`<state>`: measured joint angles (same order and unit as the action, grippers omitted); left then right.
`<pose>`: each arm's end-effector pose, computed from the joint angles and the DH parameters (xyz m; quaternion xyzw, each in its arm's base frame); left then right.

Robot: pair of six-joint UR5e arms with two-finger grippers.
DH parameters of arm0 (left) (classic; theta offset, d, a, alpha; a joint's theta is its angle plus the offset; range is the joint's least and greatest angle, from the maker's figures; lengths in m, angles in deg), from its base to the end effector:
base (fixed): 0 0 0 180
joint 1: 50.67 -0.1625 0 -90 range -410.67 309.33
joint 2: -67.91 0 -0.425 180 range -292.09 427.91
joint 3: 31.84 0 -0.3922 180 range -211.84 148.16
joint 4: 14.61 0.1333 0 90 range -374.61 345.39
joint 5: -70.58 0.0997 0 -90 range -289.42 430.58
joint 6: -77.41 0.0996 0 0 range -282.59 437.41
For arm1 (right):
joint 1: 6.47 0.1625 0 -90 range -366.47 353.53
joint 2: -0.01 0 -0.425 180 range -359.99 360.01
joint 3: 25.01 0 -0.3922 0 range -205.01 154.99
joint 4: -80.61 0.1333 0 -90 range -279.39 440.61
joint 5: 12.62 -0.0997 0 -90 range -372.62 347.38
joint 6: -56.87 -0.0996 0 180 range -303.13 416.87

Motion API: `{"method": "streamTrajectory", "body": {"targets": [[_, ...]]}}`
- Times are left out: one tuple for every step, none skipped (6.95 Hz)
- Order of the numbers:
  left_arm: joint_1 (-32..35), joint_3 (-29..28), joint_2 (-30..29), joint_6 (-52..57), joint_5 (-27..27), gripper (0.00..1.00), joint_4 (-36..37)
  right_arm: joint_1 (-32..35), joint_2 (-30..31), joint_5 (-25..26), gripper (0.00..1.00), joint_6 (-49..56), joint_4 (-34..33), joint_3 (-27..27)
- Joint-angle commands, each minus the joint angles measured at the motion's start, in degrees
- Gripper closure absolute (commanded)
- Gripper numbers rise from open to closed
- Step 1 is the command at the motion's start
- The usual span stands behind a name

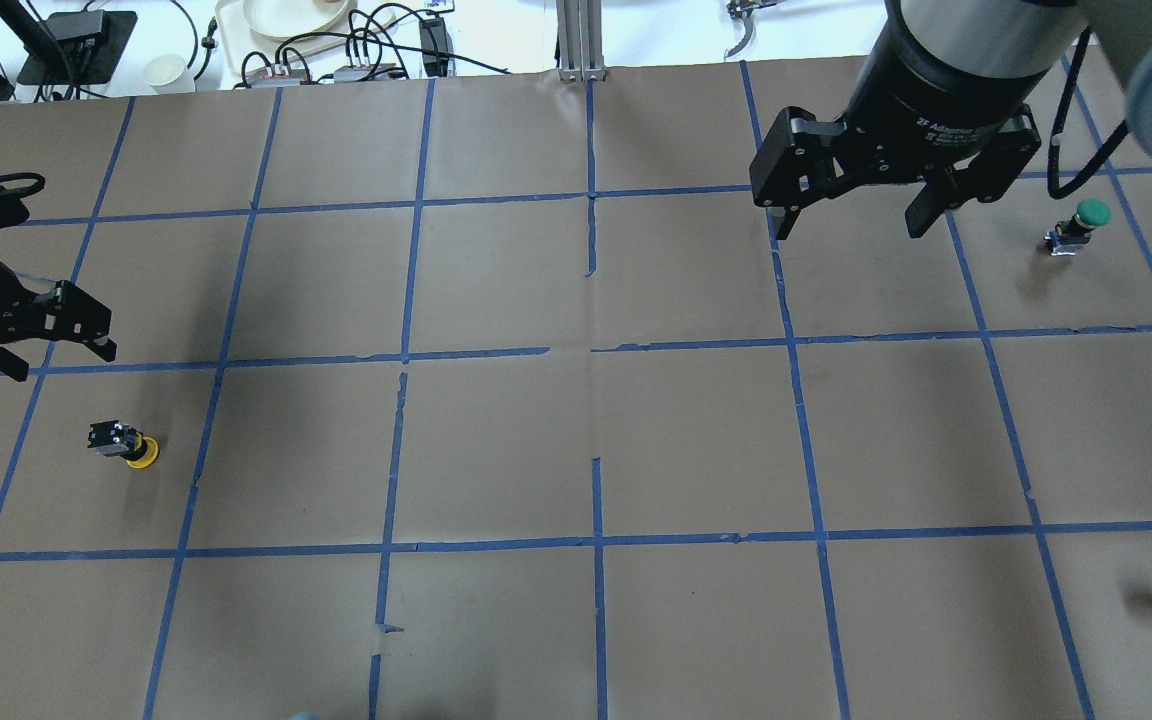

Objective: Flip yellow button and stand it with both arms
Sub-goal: 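Lower the left gripper onto the lying yellow button and close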

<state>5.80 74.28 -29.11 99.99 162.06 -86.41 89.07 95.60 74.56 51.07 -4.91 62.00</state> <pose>0.1691 -0.4918 0.3224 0.0948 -0.9945 -0.0441 0.0089 0.1813 -0.4375 0.5519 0.0014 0.9991 -0.0332 0.0280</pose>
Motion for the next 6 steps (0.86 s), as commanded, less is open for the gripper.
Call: {"method": "streamTrajectory", "body": {"targets": [[-2.06, 0.66, -3.08, 4.12, 0.11, 0.0, 1.58, 0.0, 0.65, 0.44, 0.0, 0.87, -0.6, 0.1], [-2.41, 1.01, -4.22, 9.19, 0.55, 0.0, 2.45, 0.18, 0.57, 0.09, 0.0, 0.71, -0.78, 0.1], [-3.46, 1.71, -5.53, 9.59, 1.42, 0.0, 4.03, 0.27, 0.31, 0.0, 0.0, 0.36, -1.83, 0.1], [-3.99, 3.37, -6.68, 9.5, 1.43, 0.0, 6.22, 0.35, 0.57, 0.09, 0.0, 0.09, -2.1, 0.1], [-4.0, 4.87, -7.3, 9.15, 1.52, 0.02, 8.59, 0.36, 0.57, 0.44, 0.0, 0.53, -2.1, 0.18], [-4.0, 6.97, -7.65, 8.72, 1.34, 0.04, 8.96, 0.36, 0.66, 0.7, 0.0, 0.7, -2.1, 0.19]]}}
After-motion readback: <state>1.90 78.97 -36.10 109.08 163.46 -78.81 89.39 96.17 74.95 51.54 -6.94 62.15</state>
